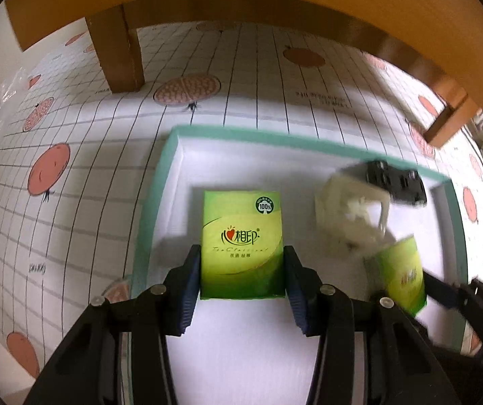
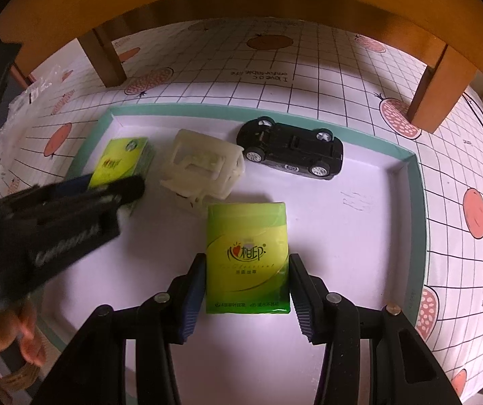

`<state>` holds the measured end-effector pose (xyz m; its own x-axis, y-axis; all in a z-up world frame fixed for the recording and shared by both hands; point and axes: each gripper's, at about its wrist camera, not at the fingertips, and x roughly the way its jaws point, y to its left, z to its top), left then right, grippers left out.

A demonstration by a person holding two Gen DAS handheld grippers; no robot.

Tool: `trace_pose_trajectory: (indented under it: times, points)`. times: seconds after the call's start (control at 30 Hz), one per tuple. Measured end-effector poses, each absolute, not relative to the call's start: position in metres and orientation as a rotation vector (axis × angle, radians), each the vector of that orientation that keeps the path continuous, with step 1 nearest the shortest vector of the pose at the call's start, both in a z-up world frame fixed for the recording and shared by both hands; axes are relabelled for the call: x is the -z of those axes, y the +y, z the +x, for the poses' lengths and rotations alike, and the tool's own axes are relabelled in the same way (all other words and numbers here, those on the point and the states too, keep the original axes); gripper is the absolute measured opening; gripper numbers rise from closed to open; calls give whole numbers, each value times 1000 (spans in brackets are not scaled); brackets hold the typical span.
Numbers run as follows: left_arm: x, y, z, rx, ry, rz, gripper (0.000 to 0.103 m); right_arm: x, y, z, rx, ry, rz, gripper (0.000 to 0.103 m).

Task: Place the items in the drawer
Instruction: 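Carry the tissue pack with the left tool while the right tool carries its pack to the drawer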

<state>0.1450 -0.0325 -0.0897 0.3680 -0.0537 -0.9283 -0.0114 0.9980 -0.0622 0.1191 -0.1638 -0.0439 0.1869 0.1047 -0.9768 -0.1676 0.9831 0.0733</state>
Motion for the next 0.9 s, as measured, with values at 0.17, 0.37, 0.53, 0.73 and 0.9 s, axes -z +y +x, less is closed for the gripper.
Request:
trace_pose_trajectory:
  times: [0.17, 0.37, 0.53, 0.73, 0.9]
  points:
    - [90, -35, 129, 29, 1225, -48, 48, 43, -164, 115, -189, 1373, -84, 50]
    - [90, -37, 116, 35, 1250, -35, 48, 42, -165, 109, -193, 1383, -98, 49]
    - [89, -36, 108, 44, 1264, -60, 48, 41, -165, 103, -204, 1396, -98, 49]
    - [88, -34, 99, 55, 1281, -90, 48, 37, -166, 94, -214, 1404, -114, 49]
    - [80, -29, 90, 49, 1272, -150, 48, 22, -164, 88, -228, 1367, -119, 49]
